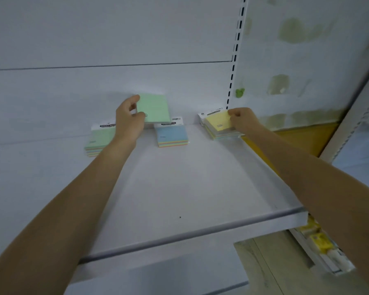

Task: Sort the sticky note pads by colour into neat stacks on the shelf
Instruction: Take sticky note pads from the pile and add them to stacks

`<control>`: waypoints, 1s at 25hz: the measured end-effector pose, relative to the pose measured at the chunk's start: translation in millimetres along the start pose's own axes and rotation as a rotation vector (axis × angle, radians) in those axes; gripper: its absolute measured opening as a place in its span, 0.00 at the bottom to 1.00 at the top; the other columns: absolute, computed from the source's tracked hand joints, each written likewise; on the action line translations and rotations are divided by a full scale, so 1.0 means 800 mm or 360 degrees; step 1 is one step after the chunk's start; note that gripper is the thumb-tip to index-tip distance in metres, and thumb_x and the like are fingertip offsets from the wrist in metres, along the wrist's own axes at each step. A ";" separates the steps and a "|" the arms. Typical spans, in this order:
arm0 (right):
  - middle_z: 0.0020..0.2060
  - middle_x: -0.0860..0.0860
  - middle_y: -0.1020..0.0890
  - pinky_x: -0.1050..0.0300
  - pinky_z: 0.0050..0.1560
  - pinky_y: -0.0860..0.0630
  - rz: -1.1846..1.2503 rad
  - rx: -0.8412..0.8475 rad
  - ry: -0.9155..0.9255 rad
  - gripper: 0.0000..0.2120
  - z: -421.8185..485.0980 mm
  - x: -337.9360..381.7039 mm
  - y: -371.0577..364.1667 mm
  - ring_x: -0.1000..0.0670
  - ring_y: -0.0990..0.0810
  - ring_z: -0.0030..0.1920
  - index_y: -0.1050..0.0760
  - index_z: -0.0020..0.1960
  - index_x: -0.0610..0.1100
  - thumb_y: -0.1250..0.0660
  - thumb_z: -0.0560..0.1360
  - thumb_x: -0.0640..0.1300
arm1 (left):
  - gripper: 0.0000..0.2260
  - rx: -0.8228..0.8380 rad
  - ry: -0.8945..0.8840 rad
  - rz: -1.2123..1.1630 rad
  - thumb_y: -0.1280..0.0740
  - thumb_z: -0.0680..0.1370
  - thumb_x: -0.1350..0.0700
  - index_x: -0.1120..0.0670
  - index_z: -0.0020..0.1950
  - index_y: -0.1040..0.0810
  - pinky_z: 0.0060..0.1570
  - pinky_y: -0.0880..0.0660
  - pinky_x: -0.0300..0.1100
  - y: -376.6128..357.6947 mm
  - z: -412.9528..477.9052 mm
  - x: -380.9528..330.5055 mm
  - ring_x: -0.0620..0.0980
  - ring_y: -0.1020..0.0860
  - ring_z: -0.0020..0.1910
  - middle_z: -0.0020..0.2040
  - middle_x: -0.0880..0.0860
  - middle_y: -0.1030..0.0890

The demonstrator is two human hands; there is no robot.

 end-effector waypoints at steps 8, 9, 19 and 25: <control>0.65 0.40 0.30 0.51 0.66 0.37 -0.0291 -0.0386 0.0368 0.17 -0.030 0.040 -0.001 0.40 0.33 0.66 0.29 0.64 0.40 0.43 0.76 0.39 | 0.21 -0.0182 0.0019 0.0114 0.41 0.74 0.71 0.62 0.66 0.30 0.58 0.31 0.37 0.061 0.006 0.012 0.53 0.27 0.65 0.66 0.60 0.27; 0.64 0.40 0.30 0.53 0.66 0.37 -0.0268 -0.0356 0.0577 0.17 -0.043 0.061 -0.011 0.40 0.32 0.65 0.28 0.64 0.40 0.42 0.76 0.39 | 0.21 -0.0198 0.0029 0.0140 0.41 0.74 0.71 0.62 0.66 0.29 0.60 0.30 0.39 0.070 0.008 0.015 0.54 0.28 0.66 0.67 0.59 0.27; 0.70 0.49 0.31 0.56 0.73 0.44 -0.0581 0.0859 0.1273 0.21 -0.169 0.118 -0.176 0.48 0.37 0.72 0.30 0.67 0.48 0.37 0.75 0.53 | 0.18 -0.0187 0.0135 0.0643 0.40 0.74 0.65 0.61 0.65 0.27 0.68 0.33 0.45 0.140 0.016 0.052 0.55 0.27 0.65 0.66 0.59 0.25; 0.69 0.51 0.30 0.53 0.74 0.43 -0.0574 0.0876 0.1161 0.22 -0.167 0.113 -0.176 0.50 0.37 0.72 0.30 0.66 0.51 0.37 0.74 0.56 | 0.19 0.0050 0.0227 0.0845 0.44 0.77 0.63 0.59 0.67 0.30 0.71 0.38 0.44 0.139 0.023 0.077 0.55 0.32 0.69 0.70 0.58 0.29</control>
Point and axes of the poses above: each hand's wrist, its own z-axis towards the middle knuckle, its own y-axis out of the back of the hand, x = y × z, the point moved 8 cm from there along z, towards the middle knuckle
